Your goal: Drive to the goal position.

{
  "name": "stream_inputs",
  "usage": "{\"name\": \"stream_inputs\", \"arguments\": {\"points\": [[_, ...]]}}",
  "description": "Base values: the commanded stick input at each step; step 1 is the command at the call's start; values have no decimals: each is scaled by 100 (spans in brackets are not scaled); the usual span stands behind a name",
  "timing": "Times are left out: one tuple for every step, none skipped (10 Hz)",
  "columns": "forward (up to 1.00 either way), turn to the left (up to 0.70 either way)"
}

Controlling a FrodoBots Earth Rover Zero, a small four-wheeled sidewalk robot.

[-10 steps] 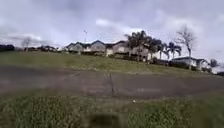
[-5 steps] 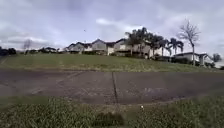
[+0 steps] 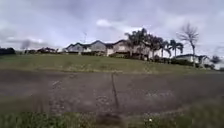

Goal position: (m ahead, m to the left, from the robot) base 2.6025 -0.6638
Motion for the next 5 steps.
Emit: {"name": "stream_inputs", "arguments": {"points": [[70, -35], [70, -26], [70, -14], [70, -3], [70, 0]]}}
